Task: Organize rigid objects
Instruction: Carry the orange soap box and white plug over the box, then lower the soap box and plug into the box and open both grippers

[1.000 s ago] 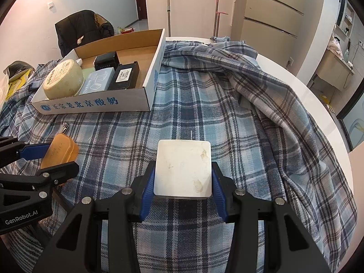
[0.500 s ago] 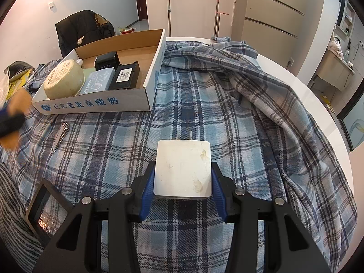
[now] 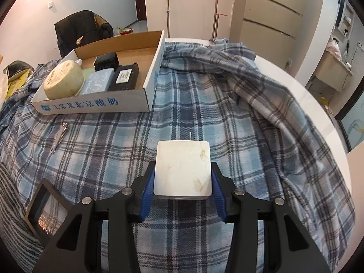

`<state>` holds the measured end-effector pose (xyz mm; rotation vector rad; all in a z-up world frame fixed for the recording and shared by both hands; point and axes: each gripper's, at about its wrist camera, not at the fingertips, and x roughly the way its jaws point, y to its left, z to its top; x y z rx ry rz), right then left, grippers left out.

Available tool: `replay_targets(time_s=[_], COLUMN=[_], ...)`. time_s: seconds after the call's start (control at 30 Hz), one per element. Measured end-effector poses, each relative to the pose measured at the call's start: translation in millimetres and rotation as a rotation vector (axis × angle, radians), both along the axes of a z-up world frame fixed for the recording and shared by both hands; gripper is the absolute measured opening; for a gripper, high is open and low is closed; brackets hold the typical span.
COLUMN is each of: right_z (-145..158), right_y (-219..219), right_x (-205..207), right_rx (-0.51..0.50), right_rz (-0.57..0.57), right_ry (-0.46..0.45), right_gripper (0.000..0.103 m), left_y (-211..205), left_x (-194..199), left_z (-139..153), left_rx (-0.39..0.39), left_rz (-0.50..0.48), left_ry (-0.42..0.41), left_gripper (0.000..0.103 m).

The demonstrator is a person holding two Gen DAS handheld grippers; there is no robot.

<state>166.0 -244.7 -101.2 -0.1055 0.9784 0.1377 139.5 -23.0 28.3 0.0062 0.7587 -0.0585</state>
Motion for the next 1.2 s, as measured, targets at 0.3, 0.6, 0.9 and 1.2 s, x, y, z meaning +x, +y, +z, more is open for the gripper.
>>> replay_targets(time_s=[0.3, 0.6, 0.9, 1.2], right_z=[60.2, 110.7, 84.2, 60.7], right_y=[13.0, 58.5, 91.0, 78.4], right_x=[-0.1, 52.5, 80.8, 88.0], right_rx=[0.000, 0.102, 0.123, 0.129], right_rz=[0.049, 0.034, 0.045, 0.022], right_ry=[-0.051, -0.129, -0.093, -0.044], right_gripper=[0.044, 0.044, 0.044, 0.044], left_y=[23.0, 53.7, 61.6, 87.7], left_x=[38.4, 101.6, 119.1, 124.1], left_z=[12.6, -38.4, -72.7, -78.0], left_rx=[-0.042, -0.117, -0.125, -0.197], left_rz=[0.062, 0.071, 0.047, 0.086], left_ry=[-0.032, 0.095, 0.169, 0.187], left_gripper=[0.045, 0.045, 0.045, 0.045])
